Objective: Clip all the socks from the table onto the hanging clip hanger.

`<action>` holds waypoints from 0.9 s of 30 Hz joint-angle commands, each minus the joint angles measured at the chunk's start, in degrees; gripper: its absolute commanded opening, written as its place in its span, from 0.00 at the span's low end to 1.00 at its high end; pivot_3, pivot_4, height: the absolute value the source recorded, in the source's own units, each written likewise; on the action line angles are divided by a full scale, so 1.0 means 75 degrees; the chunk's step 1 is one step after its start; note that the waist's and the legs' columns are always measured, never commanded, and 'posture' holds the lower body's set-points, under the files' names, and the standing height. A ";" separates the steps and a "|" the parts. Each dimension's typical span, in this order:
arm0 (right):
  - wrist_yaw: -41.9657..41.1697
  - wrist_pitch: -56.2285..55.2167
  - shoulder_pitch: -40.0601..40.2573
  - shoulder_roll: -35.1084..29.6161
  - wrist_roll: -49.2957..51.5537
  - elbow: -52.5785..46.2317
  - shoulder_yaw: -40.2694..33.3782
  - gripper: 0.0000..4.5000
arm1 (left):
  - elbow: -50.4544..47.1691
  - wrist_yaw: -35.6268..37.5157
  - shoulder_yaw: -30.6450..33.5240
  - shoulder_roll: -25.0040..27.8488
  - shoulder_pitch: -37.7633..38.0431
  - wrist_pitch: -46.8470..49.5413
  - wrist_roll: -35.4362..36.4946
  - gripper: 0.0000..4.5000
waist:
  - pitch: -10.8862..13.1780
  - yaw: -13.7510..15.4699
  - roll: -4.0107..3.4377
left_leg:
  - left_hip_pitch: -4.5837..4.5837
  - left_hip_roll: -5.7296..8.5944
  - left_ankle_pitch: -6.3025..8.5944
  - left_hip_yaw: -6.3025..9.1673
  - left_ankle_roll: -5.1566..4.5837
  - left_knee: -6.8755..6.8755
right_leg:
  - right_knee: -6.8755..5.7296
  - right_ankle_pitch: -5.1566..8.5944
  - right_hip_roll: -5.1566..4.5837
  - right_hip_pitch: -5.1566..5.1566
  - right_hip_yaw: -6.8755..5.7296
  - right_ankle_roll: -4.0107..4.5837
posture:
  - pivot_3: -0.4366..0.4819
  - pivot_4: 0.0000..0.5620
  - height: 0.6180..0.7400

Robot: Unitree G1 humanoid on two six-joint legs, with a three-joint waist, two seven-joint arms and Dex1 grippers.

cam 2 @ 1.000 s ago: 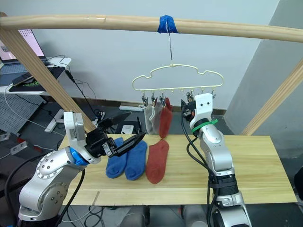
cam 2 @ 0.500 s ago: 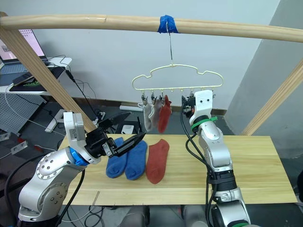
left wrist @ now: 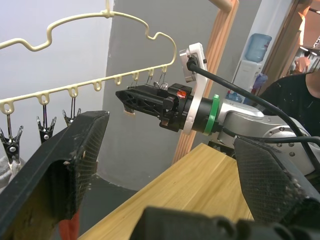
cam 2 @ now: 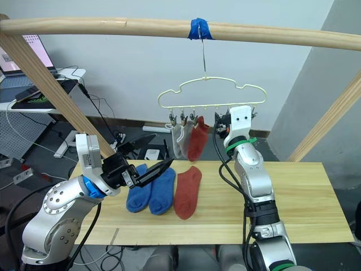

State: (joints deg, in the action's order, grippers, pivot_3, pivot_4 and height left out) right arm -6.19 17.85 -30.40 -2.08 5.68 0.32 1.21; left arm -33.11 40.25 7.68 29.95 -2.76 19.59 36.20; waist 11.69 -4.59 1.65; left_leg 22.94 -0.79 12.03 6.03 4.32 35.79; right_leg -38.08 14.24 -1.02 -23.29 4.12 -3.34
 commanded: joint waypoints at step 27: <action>-0.0281 0.0257 -0.0205 -0.0217 0.0377 -0.0341 -0.0322 0.01 | -0.0170 -0.0016 -0.0146 0.0158 0.0152 0.0016 -0.0081 1.00 | 0.0002 0.0000 -0.0002 | 0.0001 0.0000 0.0000 -0.0001 -0.0001 -0.0001 | 0.0004 0.0002 0.0000 0.0000 0.0002 -0.0001 | 0.46 0.28 1.00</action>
State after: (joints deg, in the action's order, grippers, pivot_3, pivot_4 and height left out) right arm -7.36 18.88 -30.54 -3.24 7.14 0.71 -0.52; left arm -33.48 39.66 6.81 30.22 -2.04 19.95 36.38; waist 11.70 -4.59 1.63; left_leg 22.94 -0.79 12.03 6.02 4.31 35.78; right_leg -38.05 14.26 -1.02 -23.29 4.13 -3.34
